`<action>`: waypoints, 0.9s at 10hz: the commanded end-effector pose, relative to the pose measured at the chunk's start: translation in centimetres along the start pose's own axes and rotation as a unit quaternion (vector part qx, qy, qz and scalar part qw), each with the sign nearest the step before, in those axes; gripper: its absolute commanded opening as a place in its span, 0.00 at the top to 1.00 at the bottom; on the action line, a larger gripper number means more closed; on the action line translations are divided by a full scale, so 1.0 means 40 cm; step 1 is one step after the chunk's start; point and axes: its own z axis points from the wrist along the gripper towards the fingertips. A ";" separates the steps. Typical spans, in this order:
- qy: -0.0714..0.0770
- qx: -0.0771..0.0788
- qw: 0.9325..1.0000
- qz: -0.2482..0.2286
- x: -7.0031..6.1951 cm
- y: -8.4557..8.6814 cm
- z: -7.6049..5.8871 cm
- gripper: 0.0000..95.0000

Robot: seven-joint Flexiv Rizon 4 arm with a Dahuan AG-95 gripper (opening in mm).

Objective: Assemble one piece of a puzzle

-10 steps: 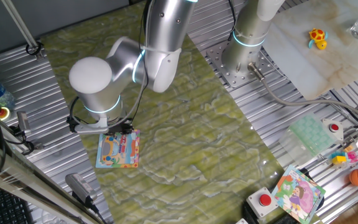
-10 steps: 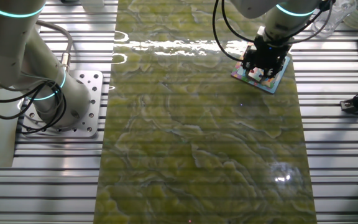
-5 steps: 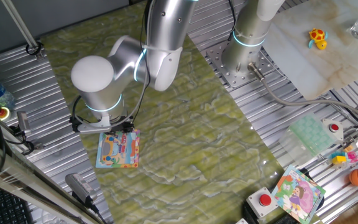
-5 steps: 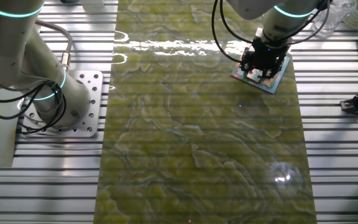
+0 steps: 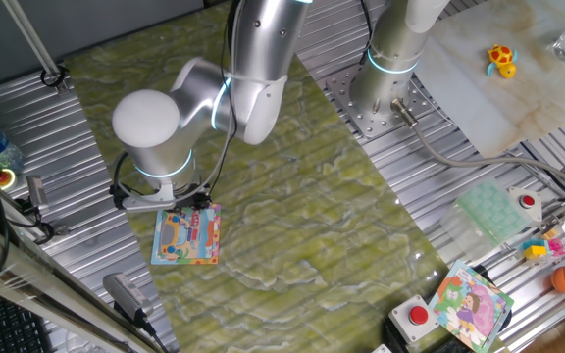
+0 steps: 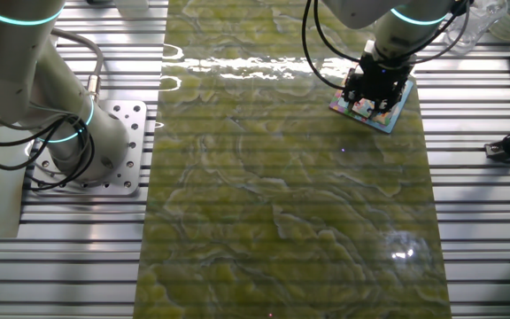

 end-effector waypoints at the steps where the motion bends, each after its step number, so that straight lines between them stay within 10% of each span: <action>1: -0.002 -0.001 1.000 0.001 0.000 0.000 0.001 0.60; 9: 0.003 -0.002 1.000 0.004 -0.009 0.004 0.001 0.60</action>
